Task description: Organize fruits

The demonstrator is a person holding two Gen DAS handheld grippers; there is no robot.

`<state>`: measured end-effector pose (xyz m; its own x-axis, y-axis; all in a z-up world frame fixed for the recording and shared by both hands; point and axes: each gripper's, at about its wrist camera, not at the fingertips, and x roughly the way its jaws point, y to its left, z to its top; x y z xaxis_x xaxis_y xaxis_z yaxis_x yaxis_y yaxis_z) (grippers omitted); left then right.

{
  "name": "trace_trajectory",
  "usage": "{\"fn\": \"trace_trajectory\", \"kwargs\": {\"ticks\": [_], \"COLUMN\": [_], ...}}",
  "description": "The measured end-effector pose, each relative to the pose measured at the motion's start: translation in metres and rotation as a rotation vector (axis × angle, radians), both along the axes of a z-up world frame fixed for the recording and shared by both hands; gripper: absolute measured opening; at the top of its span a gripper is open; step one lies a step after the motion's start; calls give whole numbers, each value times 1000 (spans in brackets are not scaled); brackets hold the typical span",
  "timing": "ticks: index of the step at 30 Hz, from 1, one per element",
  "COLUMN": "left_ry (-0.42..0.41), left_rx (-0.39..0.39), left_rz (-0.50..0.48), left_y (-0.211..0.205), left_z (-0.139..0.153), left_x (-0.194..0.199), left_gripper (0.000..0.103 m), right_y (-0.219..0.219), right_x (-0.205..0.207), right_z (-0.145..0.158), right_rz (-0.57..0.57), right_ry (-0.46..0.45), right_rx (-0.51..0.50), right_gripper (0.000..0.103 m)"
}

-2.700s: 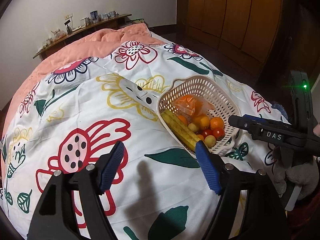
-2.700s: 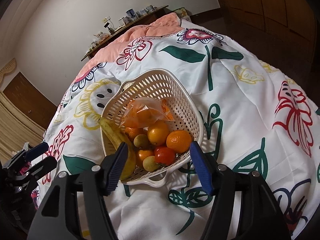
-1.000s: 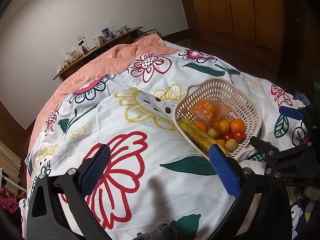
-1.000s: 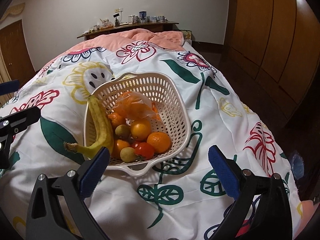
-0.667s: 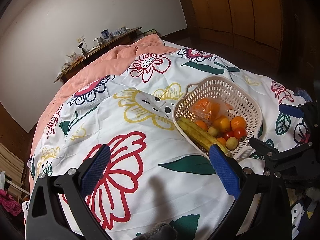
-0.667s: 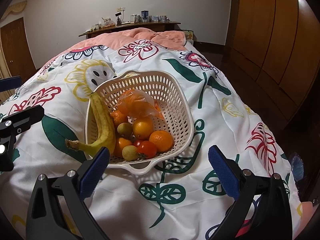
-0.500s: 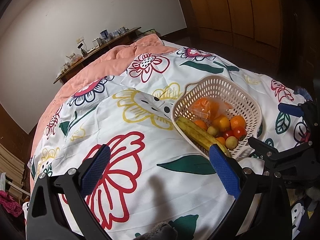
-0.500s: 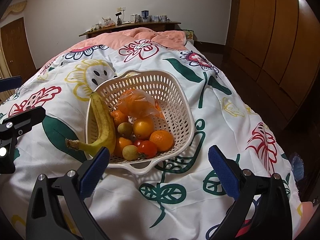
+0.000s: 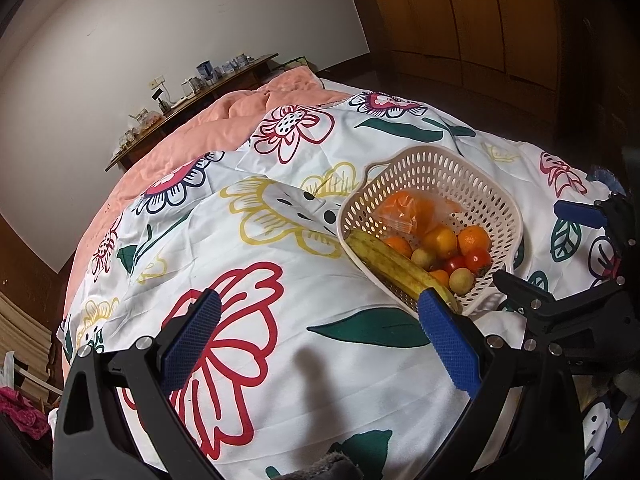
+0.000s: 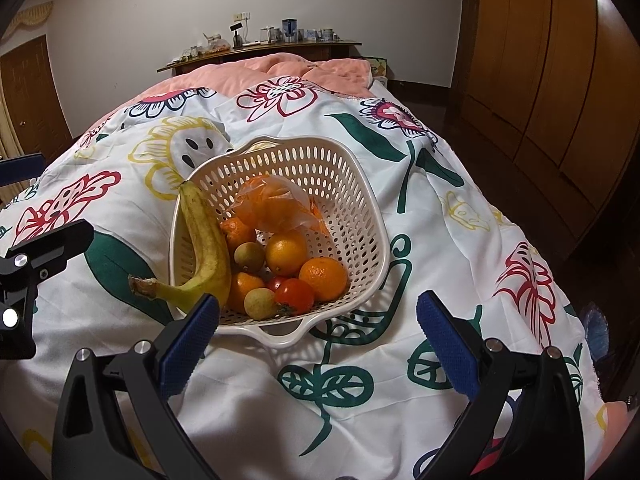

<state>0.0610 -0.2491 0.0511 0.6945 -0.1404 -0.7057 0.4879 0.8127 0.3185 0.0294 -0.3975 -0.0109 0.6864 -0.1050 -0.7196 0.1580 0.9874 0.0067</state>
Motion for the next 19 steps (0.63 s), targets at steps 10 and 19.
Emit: {"fn": "trace_trajectory", "kwargs": {"ticks": [10, 19], "left_ry": [-10, 2], "left_rx": [10, -6], "left_rz": [-22, -8], "left_y": [-3, -1], "left_z": [-1, 2], "left_x": [-5, -4], "left_gripper": [100, 100], "right_y": [1, 2], "right_x": [0, 0], "right_z": [-2, -3], "right_rz": [-1, -1], "right_ry": [3, 3], "right_rx": [1, 4], "right_gripper": [98, 98]}}
